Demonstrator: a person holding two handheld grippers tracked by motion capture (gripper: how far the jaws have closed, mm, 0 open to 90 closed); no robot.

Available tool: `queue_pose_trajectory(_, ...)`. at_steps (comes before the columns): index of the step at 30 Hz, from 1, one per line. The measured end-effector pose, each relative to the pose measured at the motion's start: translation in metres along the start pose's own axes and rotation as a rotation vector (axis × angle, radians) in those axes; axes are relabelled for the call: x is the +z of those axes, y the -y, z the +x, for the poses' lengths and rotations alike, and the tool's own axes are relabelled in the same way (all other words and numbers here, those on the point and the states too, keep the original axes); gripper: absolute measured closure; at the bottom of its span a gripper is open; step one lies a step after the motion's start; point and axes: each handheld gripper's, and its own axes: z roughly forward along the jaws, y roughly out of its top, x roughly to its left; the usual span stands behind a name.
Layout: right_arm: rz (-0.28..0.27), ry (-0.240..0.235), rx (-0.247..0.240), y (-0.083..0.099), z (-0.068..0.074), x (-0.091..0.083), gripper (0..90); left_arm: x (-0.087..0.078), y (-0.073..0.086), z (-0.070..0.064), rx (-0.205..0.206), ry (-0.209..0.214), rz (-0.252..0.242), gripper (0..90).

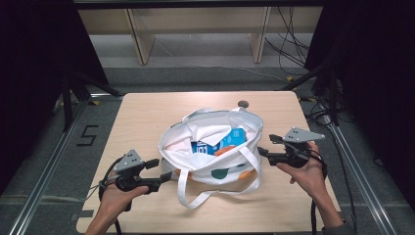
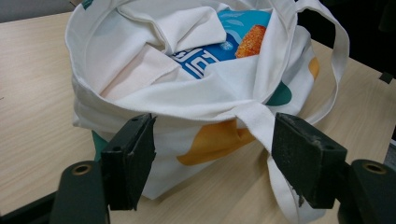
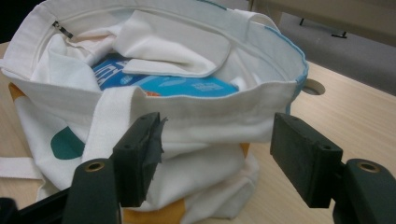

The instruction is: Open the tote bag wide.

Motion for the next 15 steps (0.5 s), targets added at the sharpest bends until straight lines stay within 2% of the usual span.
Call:
queue_pose_trajectory(1, -0.009, 0.002, -0.006, 0.001, -0.001, -0.001, 32.7, -0.002, 0.001, 0.000, 0.020, -0.006, 0.010, 29.7)
queue_pose_trajectory(3, -0.008, 0.007, -0.012, 0.005, -0.001, -0.002, 30.5, -0.002, 0.005, -0.003, 0.023, -0.005, 0.023, 29.2)
queue_pose_trajectory(6, 0.009, 0.008, 0.014, 0.012, 0.001, -0.005, 29.3, -0.003, 0.011, -0.005, 0.035, -0.016, 0.030, 28.8)
queue_pose_trajectory(7, 0.009, 0.008, 0.014, 0.012, 0.001, -0.005, 29.3, -0.003, 0.012, -0.004, 0.053, -0.012, 0.042, 28.8)
queue_pose_trajectory(8, 0.009, 0.005, -0.006, 0.014, -0.001, -0.005, 29.2, -0.003, 0.015, -0.005, 0.035, -0.014, 0.037, 28.8)
queue_pose_trajectory(9, 0.018, 0.009, 0.011, 0.015, 0.000, -0.007, 29.2, -0.003, 0.016, -0.005, 0.031, -0.020, 0.038, 28.8)
queue_pose_trajectory(10, 0.022, 0.010, 0.017, 0.017, 0.001, -0.008, 29.2, -0.003, 0.017, -0.004, 0.054, -0.018, 0.044, 28.9)
queue_pose_trajectory(12, 0.010, 0.012, -0.005, 0.019, -0.001, -0.008, 29.2, -0.001, 0.020, -0.004, 0.048, -0.025, 0.037, 29.3)
queue_pose_trajectory(13, 0.021, 0.011, 0.028, 0.021, 0.002, -0.010, 29.1, -0.001, 0.022, -0.004, 0.049, -0.019, 0.041, 29.3)
queue_pose_trajectory(14, 0.028, 0.009, 0.032, 0.023, 0.003, -0.010, 29.0, 0.000, 0.024, -0.005, 0.044, -0.023, 0.044, 29.2)
queue_pose_trajectory(15, 0.025, 0.011, 0.004, 0.025, 0.001, -0.011, 28.8, 0.001, 0.026, -0.006, 0.043, -0.018, 0.046, 29.2)
